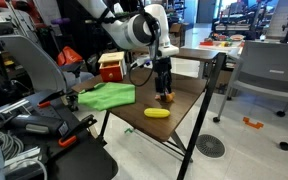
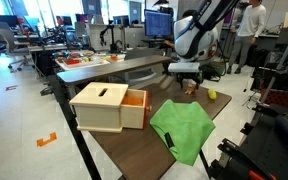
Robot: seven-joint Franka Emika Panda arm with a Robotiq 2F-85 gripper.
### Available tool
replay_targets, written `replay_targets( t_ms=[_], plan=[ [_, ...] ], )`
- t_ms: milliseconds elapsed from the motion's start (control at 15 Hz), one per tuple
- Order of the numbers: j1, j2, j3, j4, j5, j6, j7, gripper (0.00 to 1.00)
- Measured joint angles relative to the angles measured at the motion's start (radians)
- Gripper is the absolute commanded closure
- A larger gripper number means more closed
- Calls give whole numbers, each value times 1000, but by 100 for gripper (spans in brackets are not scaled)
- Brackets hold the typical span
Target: Put the toy inside the chest drawer
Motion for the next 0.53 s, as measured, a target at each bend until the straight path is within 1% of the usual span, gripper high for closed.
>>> replay_targets(
  t_ms=[200,400,533],
  plan=[
    [1,9,5,23,9,0,0,65],
    [6,-14,6,14,11,22,-8,88],
    [15,-58,7,-19,11,43,-27,99]
  ],
)
